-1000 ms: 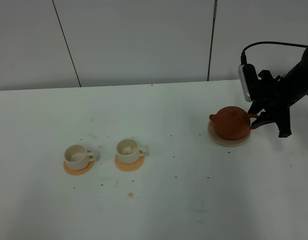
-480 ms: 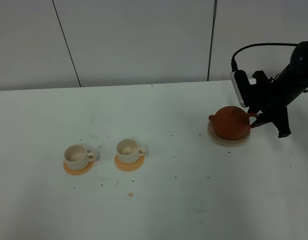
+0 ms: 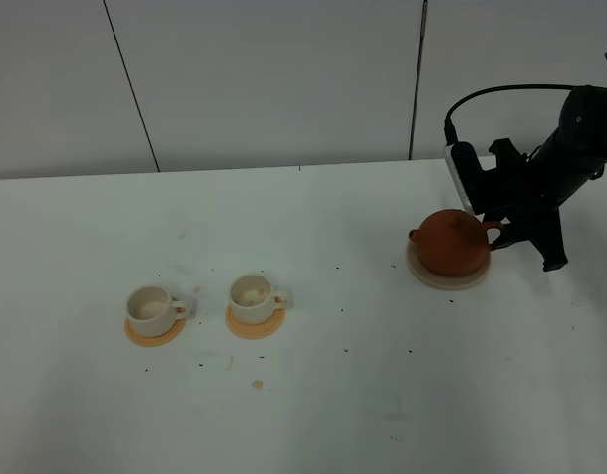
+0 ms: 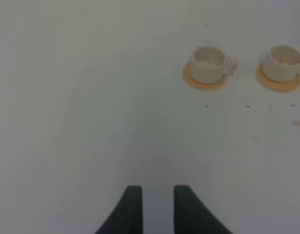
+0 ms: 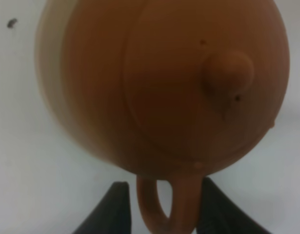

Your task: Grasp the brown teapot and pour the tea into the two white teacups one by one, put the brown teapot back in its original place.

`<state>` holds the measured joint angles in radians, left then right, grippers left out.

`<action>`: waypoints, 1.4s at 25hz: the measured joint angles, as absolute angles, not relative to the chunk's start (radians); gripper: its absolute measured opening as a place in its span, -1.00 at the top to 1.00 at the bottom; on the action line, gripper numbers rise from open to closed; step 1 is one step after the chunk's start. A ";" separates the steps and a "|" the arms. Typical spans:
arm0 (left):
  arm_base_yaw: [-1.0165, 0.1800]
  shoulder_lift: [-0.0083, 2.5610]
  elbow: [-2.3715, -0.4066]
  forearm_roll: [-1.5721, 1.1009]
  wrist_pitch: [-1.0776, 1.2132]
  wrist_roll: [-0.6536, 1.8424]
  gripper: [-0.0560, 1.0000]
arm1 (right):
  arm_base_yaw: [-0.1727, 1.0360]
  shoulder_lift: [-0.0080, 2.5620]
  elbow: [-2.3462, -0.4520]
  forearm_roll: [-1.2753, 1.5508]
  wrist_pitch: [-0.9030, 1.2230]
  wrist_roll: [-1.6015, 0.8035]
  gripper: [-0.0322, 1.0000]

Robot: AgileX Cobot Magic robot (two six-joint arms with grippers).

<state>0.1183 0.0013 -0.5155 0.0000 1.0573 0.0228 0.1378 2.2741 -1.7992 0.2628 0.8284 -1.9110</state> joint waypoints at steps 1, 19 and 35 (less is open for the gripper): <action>0.118 0.001 -0.516 0.000 1.057 0.023 0.46 | 0.139 2.274 -1.799 0.262 0.828 -1.910 0.35; 0.118 0.001 -0.516 0.000 1.057 0.023 0.46 | 0.139 2.274 -1.800 0.255 0.834 -1.889 0.55; 0.118 0.001 -0.516 0.000 1.057 0.023 0.46 | 0.140 2.274 -1.800 0.255 0.859 -1.881 0.76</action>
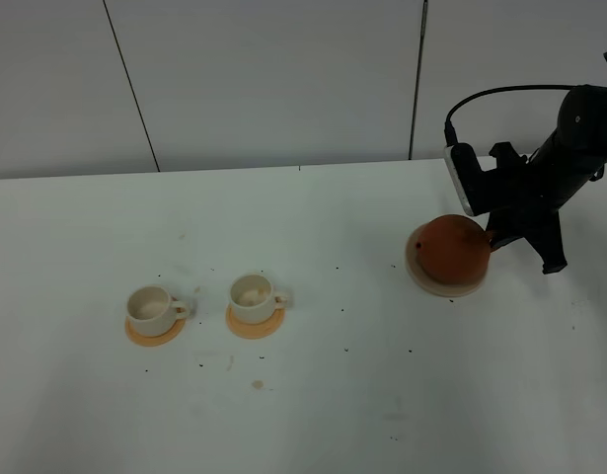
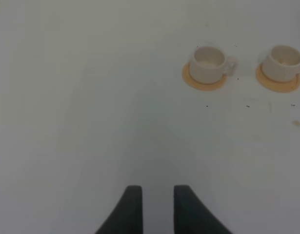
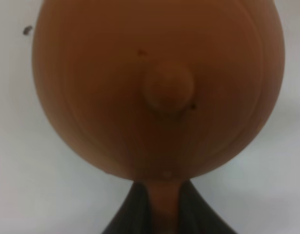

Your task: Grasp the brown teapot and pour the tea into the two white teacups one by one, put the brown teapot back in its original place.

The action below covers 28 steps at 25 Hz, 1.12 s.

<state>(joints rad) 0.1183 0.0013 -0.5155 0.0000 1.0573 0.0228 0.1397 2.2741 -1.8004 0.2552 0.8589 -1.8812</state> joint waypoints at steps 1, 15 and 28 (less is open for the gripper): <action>0.118 0.001 -0.516 0.000 1.057 0.023 0.46 | 0.140 2.274 -1.800 0.255 0.860 -1.877 0.76; 0.118 0.001 -0.516 0.000 1.057 0.023 0.46 | 0.145 2.259 -1.800 0.252 0.874 -1.841 0.76; 0.118 0.001 -0.516 0.000 1.057 0.023 0.46 | 0.156 2.236 -1.799 0.249 0.897 -1.840 0.76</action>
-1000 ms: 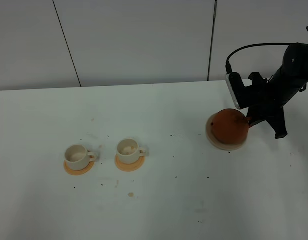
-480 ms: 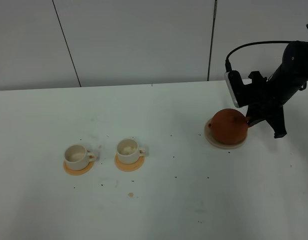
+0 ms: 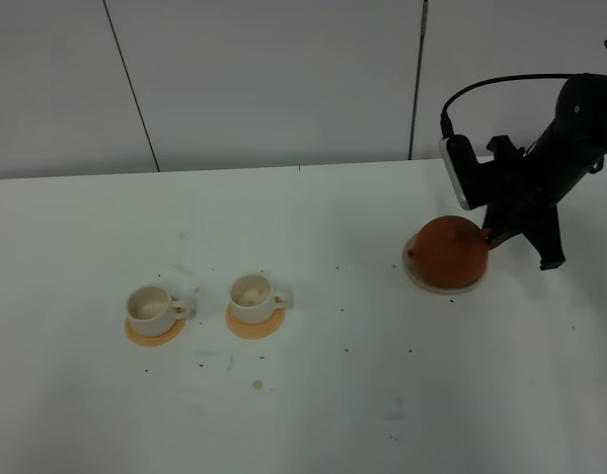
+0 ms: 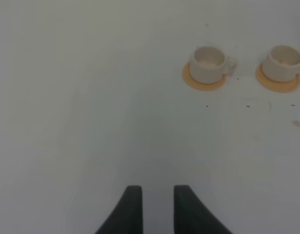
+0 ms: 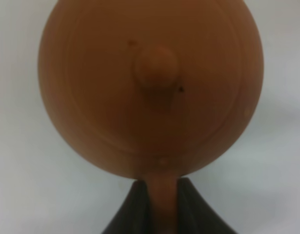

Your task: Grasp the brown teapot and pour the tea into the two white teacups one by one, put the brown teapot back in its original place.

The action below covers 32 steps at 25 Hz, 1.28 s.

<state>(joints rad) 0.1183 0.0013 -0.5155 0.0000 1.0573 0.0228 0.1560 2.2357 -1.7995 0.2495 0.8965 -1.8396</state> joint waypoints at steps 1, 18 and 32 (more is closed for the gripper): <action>0.118 0.001 -0.516 0.000 1.057 0.023 0.46 | 0.156 2.236 -1.799 0.256 0.900 -1.840 0.76; 0.118 0.001 -0.516 0.000 1.057 0.023 0.46 | 0.156 2.209 -1.799 0.289 0.940 -1.837 0.76; 0.118 0.001 -0.516 0.000 1.057 0.023 0.46 | 0.216 2.196 -1.955 0.270 1.157 -1.688 0.76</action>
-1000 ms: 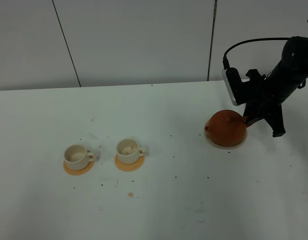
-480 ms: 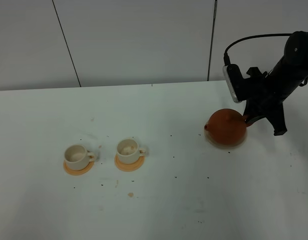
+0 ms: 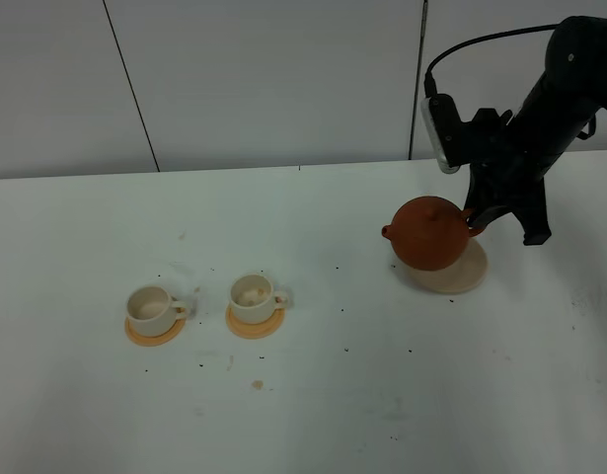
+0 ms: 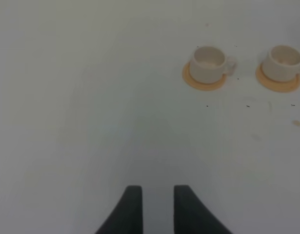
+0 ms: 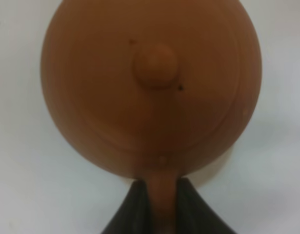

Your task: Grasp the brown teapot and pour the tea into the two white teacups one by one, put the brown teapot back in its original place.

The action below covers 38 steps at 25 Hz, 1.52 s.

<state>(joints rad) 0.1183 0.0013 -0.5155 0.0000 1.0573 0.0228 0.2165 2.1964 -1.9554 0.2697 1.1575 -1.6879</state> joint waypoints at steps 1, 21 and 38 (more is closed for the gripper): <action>0.118 0.001 -0.516 0.000 1.057 0.023 0.46 | 0.226 2.196 -1.957 0.261 1.161 -1.672 0.76; 0.118 0.001 -0.516 0.000 1.057 0.023 0.46 | 0.316 2.196 -2.038 0.279 1.201 -1.356 0.76; 0.118 0.001 -0.516 0.000 1.057 0.023 0.46 | 0.470 2.196 -2.070 0.302 1.199 -1.197 0.76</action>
<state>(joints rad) 0.1183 0.0013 -0.5155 0.0000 1.0573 0.0228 0.4697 2.1964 -2.0704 0.3023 1.1989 -1.1972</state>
